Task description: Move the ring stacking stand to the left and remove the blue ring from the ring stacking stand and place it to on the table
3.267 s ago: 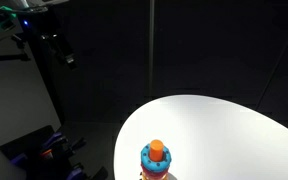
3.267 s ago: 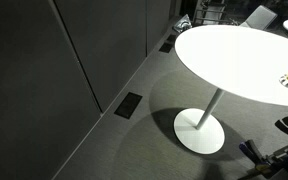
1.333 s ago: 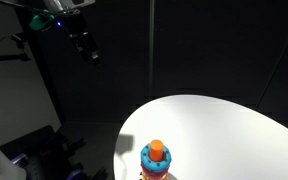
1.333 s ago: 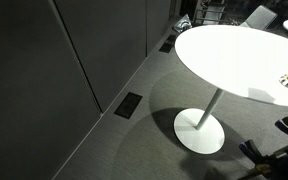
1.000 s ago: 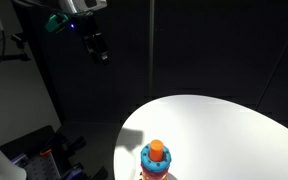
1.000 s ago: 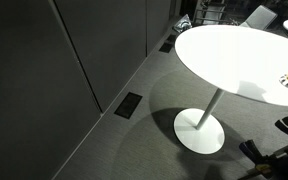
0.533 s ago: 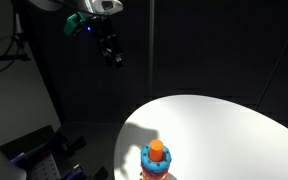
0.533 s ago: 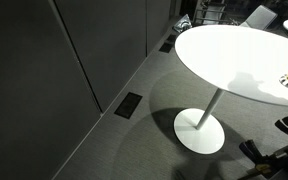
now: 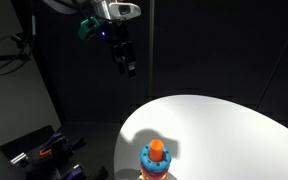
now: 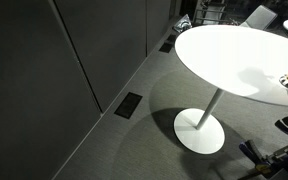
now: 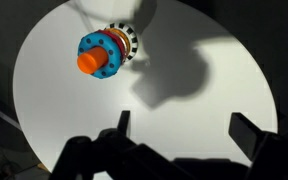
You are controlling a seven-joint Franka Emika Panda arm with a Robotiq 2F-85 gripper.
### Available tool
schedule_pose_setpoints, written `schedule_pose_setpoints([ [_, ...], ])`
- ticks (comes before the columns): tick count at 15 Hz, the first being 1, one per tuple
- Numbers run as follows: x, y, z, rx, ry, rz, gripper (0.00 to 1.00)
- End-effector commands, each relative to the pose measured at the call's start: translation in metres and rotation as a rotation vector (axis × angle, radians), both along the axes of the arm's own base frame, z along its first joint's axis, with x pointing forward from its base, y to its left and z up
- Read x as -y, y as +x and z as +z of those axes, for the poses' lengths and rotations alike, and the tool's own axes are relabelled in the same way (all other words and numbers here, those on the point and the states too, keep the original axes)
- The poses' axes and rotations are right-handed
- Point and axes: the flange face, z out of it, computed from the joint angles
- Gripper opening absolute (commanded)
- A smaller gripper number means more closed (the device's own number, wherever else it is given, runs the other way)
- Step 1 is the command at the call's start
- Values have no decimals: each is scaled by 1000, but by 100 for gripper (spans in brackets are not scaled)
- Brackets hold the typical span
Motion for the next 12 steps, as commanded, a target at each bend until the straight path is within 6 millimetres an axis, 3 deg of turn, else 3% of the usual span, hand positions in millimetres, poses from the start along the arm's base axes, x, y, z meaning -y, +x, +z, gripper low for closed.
schedule_pose_setpoints([
  [1,31,7,-2,-11,16,-58,100],
  [12,124,4,-30,-12,61,-222,100],
])
